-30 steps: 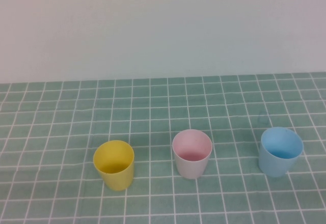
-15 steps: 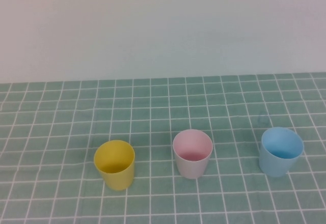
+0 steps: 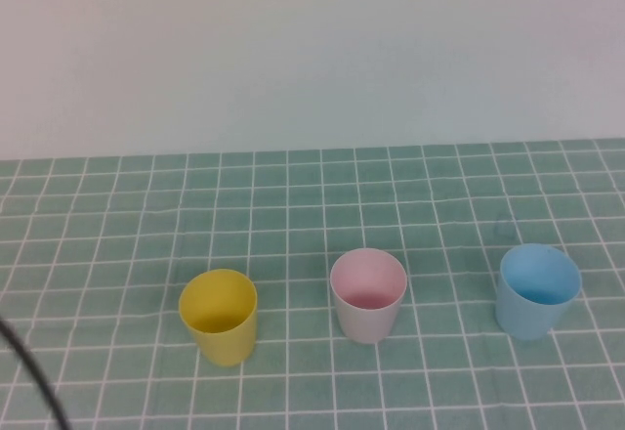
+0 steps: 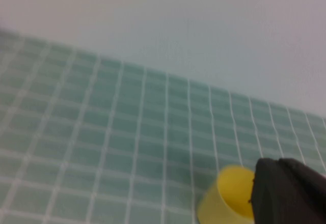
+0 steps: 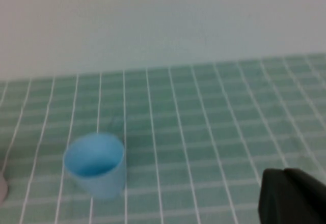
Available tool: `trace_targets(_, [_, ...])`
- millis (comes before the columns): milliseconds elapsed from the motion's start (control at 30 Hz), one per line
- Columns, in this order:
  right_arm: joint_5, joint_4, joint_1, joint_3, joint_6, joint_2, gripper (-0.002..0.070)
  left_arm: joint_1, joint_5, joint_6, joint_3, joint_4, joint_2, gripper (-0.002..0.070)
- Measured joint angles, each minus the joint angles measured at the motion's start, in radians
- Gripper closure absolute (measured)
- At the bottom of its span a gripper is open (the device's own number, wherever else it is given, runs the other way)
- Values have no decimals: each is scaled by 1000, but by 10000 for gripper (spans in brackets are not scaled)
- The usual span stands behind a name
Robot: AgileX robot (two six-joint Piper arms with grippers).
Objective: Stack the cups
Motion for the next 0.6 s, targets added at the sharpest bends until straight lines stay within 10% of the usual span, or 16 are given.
trace_targets(267, [276, 83, 0, -10, -158, 61, 678, 0, 119, 309, -12, -320, 267, 678])
trace_targets(600, [276, 214, 2, -10, -208, 61, 678, 0, 212, 424, -180, -356, 658, 592])
